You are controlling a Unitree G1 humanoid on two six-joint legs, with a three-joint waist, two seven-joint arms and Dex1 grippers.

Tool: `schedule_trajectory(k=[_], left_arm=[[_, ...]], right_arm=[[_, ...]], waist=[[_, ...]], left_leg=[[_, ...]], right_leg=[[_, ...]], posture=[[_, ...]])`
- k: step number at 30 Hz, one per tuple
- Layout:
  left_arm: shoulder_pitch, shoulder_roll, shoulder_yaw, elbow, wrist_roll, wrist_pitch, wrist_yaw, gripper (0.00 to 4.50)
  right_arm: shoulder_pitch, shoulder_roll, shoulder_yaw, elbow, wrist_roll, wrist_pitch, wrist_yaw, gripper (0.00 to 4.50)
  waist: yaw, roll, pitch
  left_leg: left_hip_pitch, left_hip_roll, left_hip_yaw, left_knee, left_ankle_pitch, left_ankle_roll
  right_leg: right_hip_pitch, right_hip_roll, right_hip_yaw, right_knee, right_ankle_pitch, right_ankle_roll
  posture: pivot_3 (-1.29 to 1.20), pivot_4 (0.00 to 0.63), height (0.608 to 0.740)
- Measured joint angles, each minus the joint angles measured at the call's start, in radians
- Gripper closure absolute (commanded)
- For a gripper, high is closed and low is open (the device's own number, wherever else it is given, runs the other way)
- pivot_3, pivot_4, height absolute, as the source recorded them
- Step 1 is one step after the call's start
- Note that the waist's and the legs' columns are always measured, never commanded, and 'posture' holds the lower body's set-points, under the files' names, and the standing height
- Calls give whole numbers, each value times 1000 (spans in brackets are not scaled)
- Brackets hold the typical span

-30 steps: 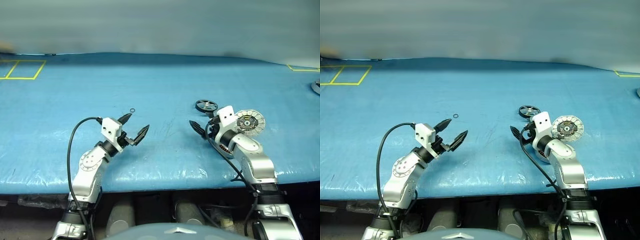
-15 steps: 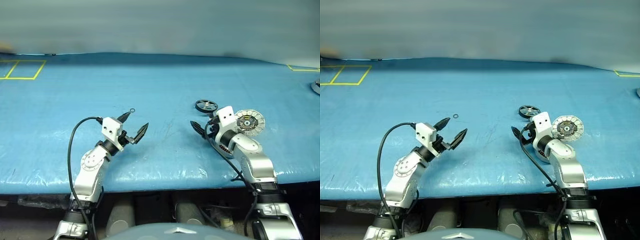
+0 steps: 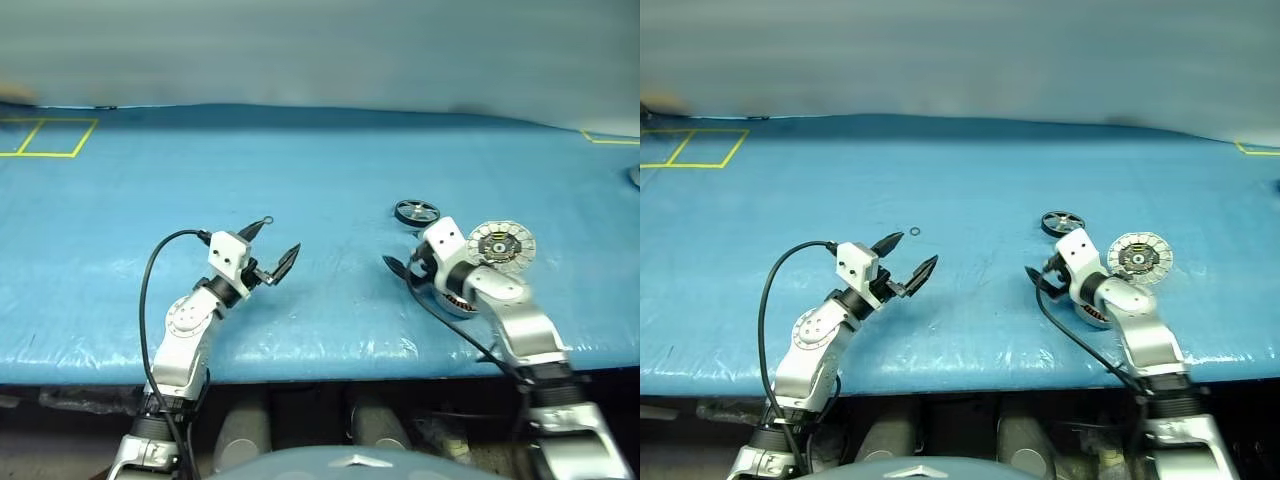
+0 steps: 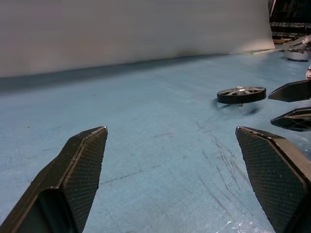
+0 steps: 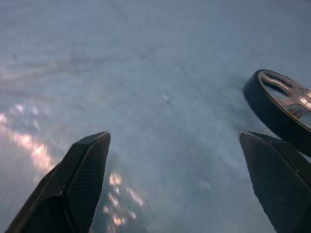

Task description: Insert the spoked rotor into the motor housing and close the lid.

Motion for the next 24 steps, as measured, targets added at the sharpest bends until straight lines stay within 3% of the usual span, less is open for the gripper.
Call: schedule_trajectory(k=[2, 9, 24], left_arm=[[2, 2, 0, 4, 4, 1, 4, 0], [4, -17, -36, 10, 22, 1, 5, 0], [8, -22, -36, 43, 43, -5, 31, 0]], right_arm=[[10, -135, -10, -76, -9, 28, 82, 57], [33, -367, -51, -176, -22, 68, 222, 57], [209, -454, -136, -263, -13, 68, 322, 57]], waist=[[-2, 0, 0], [-7, -2, 1], [-2, -3, 2]], left_leg=[[1, 0, 1, 0, 0, 0], [2, 2, 0, 1, 0, 0], [1, 2, 1, 2, 0, 0]], right_leg=[[0, 0, 0, 0, 0, 0], [0, 2, 0, 0, 0, 0], [0, 1, 0, 0, 0, 0]], posture=[[0, 150, 740], [0, 150, 740], [0, 150, 740]])
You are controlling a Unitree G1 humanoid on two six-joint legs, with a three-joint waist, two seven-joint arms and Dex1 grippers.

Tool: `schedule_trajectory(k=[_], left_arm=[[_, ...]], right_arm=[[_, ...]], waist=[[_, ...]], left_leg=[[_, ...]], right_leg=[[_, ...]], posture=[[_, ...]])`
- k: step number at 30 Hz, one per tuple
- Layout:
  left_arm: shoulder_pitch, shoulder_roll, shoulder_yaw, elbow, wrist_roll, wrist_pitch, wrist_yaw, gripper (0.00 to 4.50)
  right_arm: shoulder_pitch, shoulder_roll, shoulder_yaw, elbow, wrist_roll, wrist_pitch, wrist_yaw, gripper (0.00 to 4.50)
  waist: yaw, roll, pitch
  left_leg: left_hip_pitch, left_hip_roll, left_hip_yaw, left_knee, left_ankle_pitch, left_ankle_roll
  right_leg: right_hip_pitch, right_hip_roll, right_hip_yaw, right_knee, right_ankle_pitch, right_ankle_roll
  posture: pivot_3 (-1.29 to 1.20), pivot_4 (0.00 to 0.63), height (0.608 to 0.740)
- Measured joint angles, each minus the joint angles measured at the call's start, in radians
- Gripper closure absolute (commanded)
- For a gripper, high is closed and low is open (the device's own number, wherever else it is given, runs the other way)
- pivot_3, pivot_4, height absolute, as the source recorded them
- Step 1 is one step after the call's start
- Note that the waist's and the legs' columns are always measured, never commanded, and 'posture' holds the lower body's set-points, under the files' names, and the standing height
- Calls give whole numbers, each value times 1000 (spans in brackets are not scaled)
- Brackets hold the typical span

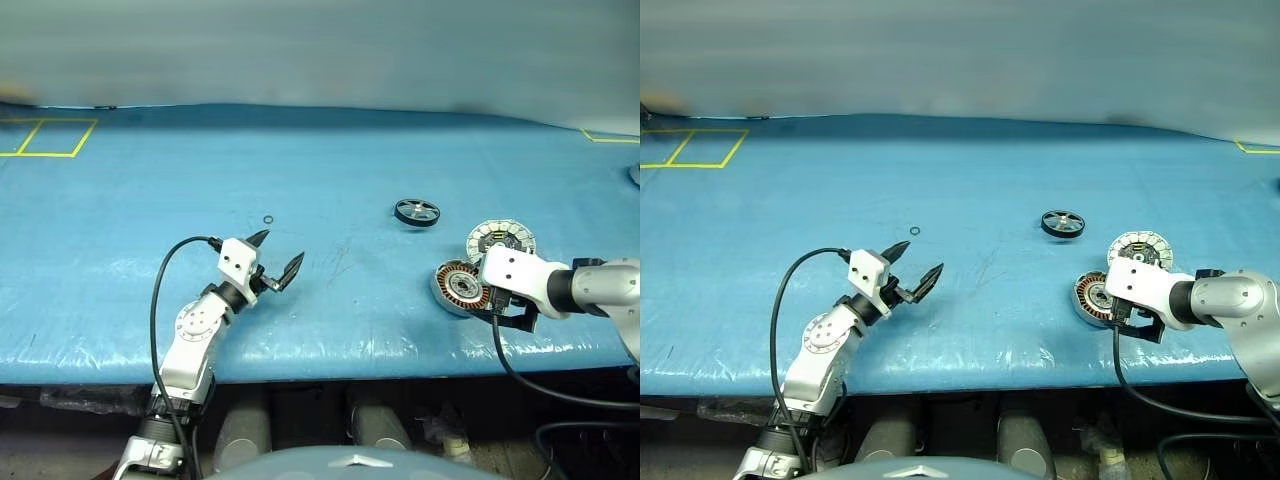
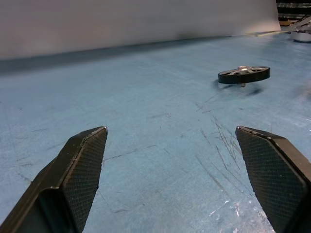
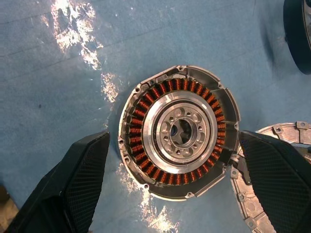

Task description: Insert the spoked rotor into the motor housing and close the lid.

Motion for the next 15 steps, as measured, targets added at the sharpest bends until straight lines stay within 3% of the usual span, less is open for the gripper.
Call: schedule_trajectory(k=[15], left_arm=[[-11, -1, -1, 11, 21, -1, 9, 0]], right_arm=[[-38, 49, 127, 98, -43, -25, 2, 57]], waist=[[1, 0, 0]], left_leg=[[0, 0, 0, 0, 0, 0]], right_leg=[[0, 0, 0, 0, 0, 0]], posture=[[0, 150, 740]])
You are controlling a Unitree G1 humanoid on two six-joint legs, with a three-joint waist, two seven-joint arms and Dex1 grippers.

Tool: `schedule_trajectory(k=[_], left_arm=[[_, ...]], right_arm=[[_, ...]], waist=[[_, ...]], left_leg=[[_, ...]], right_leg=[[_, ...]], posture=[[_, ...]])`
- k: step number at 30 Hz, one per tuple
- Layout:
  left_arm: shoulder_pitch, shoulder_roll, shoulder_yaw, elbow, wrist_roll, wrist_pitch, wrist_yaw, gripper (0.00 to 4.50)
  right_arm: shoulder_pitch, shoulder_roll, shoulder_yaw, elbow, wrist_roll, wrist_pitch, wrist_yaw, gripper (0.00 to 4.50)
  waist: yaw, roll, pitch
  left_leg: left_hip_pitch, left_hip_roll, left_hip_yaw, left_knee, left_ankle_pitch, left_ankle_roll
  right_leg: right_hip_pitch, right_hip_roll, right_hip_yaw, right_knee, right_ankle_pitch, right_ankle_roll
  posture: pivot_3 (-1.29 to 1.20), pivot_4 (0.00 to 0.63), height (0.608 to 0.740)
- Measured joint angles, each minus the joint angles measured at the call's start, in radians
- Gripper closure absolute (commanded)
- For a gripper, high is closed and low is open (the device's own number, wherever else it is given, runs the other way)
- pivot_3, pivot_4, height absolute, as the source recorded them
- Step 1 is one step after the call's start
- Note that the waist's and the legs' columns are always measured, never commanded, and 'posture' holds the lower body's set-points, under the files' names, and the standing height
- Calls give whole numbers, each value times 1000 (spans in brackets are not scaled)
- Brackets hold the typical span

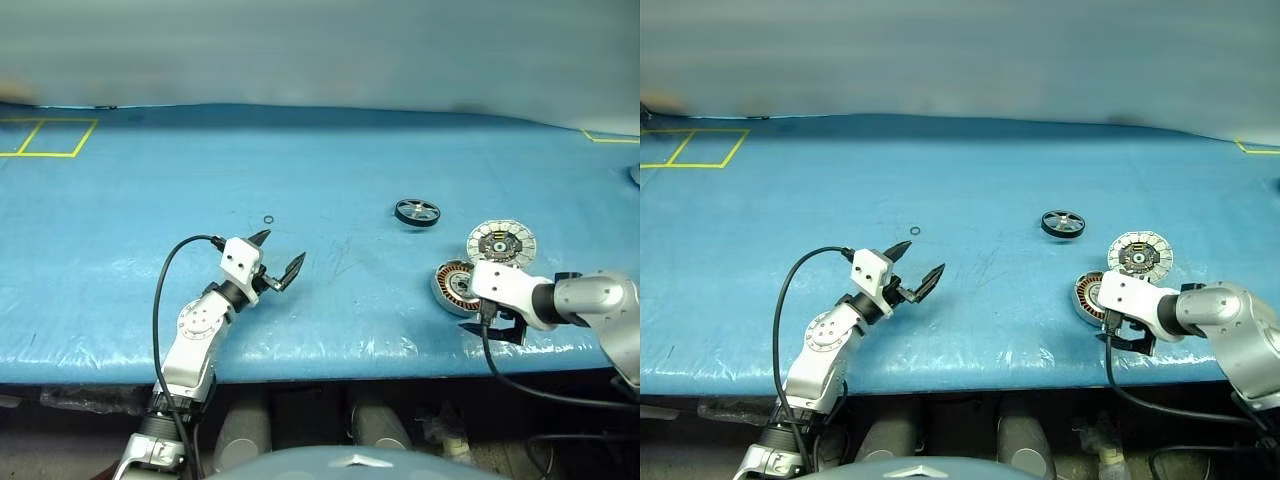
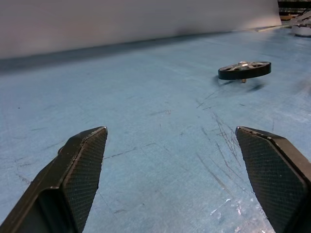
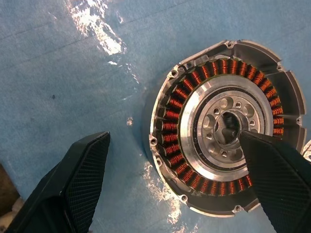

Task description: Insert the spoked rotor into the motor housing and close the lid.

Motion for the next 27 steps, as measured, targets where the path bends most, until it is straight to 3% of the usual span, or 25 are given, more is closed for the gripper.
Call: schedule_trajectory(k=[2, 4, 10, 18, 27], left_arm=[[2, 0, 0, 0, 0, 0, 4, 0], [6, 0, 0, 0, 1, 0, 8, 0], [7, 1, 2, 0, 5, 0, 13, 0], [10, 18, 26, 1, 6, 0, 33, 0], [14, 36, 47, 12, 5, 2, 39, 0]], right_arm=[[-5, 10, 16, 9, -4, -2, 4, 57], [-15, 20, 28, 19, -6, -2, 4, 445], [-54, 39, 53, 46, -43, -7, -5, 2306], [-113, 58, 133, 15, -148, -41, -14, 2339], [-435, 217, 377, -65, -301, -195, 68, 2339]], waist=[[0, 0, 0], [0, 0, 0], [3, -1, -1], [-14, -5, -3], [-20, -3, -1]], left_leg=[[0, 0, 0, 0, 0, 0], [0, 0, 0, 0, 0, 0], [1, 0, 0, 0, 0, 0], [2, 1, 0, 1, 0, 0], [1, 0, 0, -1, 0, 0]], right_leg=[[0, 0, 0, 0, 0, 0], [0, 0, 0, 0, 0, 0], [1, 0, 0, 0, 0, 0], [0, 0, 0, 1, 0, 0], [-1, 1, 0, 2, 0, 0]], posture=[[0, 150, 740], [0, 150, 740], [0, 150, 740], [0, 150, 740], [0, 150, 740]])
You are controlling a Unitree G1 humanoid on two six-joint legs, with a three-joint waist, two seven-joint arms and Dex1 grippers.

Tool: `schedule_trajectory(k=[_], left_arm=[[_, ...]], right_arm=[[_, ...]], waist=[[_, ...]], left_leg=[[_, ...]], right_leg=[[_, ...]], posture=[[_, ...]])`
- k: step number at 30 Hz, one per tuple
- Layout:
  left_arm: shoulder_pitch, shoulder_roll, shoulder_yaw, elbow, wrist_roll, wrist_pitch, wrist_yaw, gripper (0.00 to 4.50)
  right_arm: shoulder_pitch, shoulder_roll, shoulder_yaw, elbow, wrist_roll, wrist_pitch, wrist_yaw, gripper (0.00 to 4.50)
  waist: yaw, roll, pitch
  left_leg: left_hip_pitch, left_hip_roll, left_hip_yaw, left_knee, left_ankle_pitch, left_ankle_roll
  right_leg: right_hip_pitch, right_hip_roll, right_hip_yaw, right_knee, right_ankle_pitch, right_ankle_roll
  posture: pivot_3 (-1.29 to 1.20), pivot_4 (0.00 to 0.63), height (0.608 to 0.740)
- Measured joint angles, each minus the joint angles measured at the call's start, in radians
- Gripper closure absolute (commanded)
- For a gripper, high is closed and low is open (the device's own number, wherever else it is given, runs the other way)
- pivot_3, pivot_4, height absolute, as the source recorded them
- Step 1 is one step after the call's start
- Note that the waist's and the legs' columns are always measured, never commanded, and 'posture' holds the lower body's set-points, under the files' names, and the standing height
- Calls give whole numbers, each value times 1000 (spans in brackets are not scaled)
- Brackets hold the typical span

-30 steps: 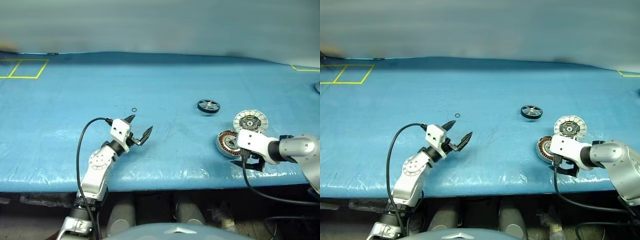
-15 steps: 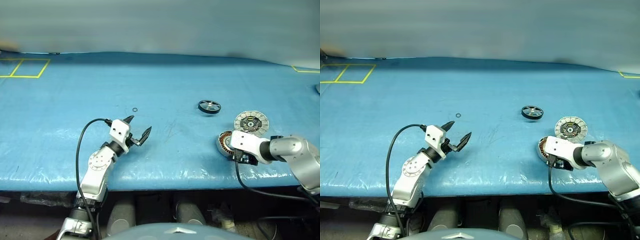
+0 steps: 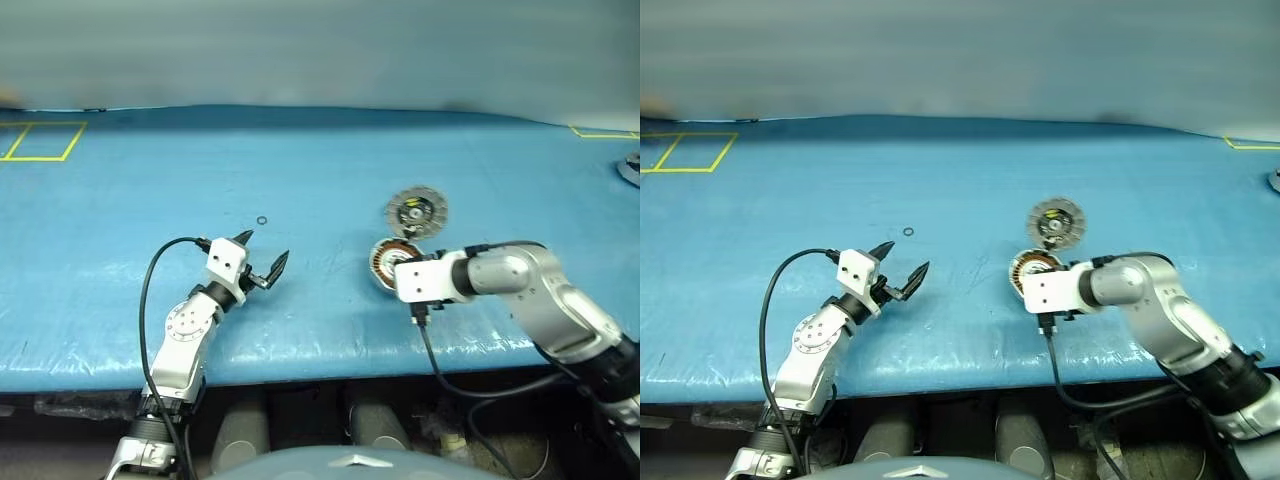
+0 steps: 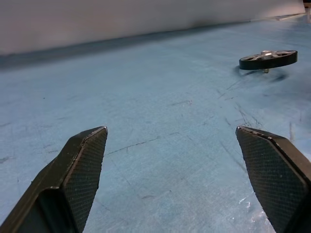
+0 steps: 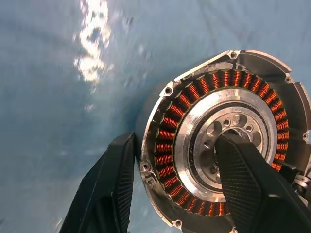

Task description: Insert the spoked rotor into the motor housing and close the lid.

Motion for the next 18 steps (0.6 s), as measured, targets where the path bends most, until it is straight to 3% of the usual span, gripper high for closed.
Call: schedule_trajectory(k=[6, 18], left_arm=[[14, 5, 11, 3, 0, 0, 8, 0], [55, 7, 24, -12, 0, 0, 36, 0]], right_arm=[[-125, 116, 97, 156, -60, -90, 25, 2339], [-136, 196, 128, 259, -76, -133, 49, 2339]], waist=[[24, 0, 0], [17, 0, 0]], left_leg=[[-2, -1, -1, 0, 0, -1], [1, 0, 0, 0, 0, -1]], right_leg=[[0, 0, 0, -2, 0, -1], [1, 0, 0, 0, 0, -1]], posture=[[0, 150, 740], [0, 150, 740]])
